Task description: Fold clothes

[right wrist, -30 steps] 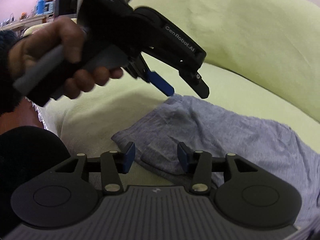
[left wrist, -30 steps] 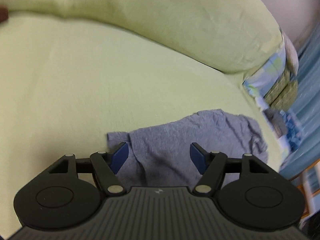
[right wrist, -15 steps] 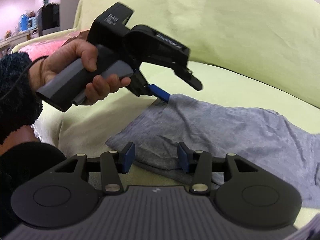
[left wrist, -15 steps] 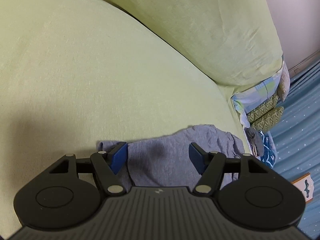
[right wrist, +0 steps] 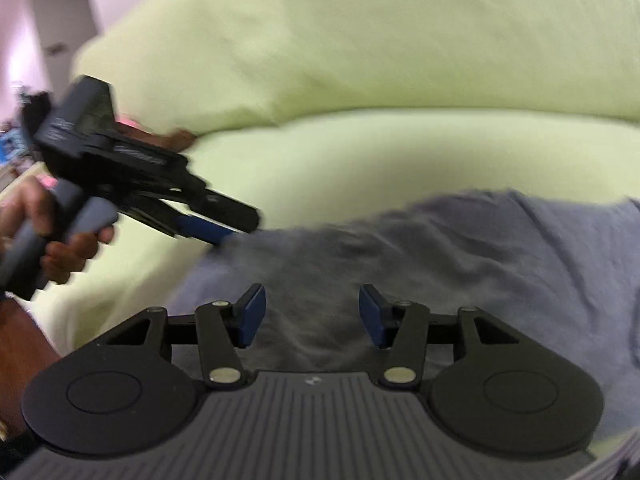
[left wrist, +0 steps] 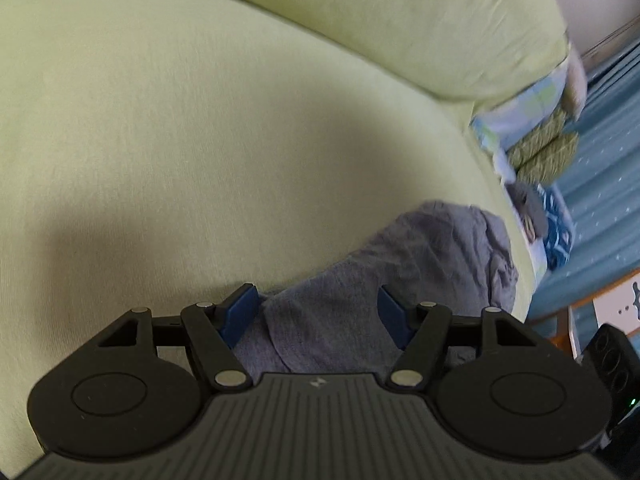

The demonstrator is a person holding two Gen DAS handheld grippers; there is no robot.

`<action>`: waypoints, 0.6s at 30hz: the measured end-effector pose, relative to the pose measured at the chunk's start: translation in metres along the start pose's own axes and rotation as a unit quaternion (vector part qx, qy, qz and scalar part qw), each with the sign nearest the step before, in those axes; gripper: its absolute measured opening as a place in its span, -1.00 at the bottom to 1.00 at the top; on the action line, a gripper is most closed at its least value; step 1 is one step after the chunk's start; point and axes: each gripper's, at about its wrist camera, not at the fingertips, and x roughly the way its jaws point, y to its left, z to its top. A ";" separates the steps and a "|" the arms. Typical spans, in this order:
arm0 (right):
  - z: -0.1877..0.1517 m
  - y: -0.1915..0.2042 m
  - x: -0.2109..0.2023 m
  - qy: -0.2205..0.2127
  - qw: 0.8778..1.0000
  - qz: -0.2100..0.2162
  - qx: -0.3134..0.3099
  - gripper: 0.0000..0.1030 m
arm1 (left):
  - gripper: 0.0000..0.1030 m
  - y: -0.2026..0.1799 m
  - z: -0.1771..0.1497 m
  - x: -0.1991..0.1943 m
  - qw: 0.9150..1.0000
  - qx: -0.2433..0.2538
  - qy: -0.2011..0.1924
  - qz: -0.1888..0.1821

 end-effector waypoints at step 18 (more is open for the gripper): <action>-0.012 0.094 -0.047 -0.028 0.851 -0.228 0.472 0.02 | 0.00 -0.014 0.062 0.031 0.926 0.230 0.293 -0.069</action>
